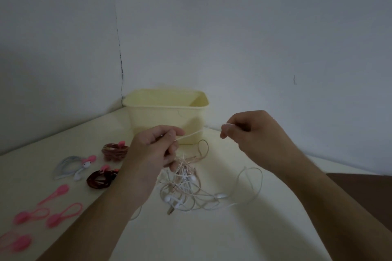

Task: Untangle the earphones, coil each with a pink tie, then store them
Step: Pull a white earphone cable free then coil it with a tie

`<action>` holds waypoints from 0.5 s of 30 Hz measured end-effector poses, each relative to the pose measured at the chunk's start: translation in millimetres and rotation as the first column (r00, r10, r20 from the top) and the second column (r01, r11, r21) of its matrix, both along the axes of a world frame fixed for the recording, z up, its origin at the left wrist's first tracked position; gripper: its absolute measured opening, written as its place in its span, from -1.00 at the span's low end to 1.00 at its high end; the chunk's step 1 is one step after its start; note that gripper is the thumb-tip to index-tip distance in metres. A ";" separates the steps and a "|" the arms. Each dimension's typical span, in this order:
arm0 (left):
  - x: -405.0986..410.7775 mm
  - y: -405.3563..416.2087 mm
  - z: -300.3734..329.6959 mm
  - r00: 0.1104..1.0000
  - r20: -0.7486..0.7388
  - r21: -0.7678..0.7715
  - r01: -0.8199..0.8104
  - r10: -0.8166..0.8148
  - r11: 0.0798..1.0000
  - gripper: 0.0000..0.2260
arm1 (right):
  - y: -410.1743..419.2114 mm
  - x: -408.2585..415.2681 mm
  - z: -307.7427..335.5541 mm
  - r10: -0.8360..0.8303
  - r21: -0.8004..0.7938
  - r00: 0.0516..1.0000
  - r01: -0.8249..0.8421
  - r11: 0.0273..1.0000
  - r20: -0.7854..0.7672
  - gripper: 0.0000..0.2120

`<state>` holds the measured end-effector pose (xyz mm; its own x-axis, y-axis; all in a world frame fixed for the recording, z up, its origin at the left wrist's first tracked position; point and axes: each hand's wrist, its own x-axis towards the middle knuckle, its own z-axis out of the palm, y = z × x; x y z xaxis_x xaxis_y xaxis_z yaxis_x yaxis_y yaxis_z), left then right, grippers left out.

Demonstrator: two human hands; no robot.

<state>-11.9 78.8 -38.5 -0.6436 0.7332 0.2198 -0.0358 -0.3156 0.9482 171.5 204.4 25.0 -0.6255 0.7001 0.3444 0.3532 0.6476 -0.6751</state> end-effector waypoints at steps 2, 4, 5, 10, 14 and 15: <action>0.9 1.9 -5.8 0.933 -0.323 -0.107 -0.202 0.158 0.974 -0.81 | -3.7 0.4 1.3 0.032 -0.212 0.990 -0.061 0.975 -0.139 -0.71; 10.1 -1.5 -3.5 0.709 -0.632 -0.047 -0.437 0.312 0.898 -0.89 | -8.5 -1.4 4.0 0.017 -0.383 0.959 -0.130 0.914 -0.284 -0.71; 14.8 -5.0 -0.2 0.617 -0.693 0.054 -0.471 0.372 0.881 -0.90 | -11.1 -3.7 4.6 -0.004 -0.447 0.941 -0.158 0.880 -0.339 -0.72; 32.2 -15.2 6.6 0.843 -0.515 0.121 -0.107 0.154 0.987 -0.67 | -26.3 -16.5 -4.8 -0.001 -0.468 0.961 -0.135 0.874 -0.278 -0.68; 42.5 -9.1 12.3 0.970 -0.204 -0.052 0.126 -0.134 0.991 -0.63 | -39.6 -22.5 -16.8 0.252 -0.057 0.965 -0.248 0.967 0.076 -0.69; 40.4 -8.5 12.1 0.972 -0.180 -0.064 0.142 -0.151 0.988 -0.65 | -42.6 -24.5 -19.9 0.256 0.017 0.954 -0.262 0.965 0.155 -0.71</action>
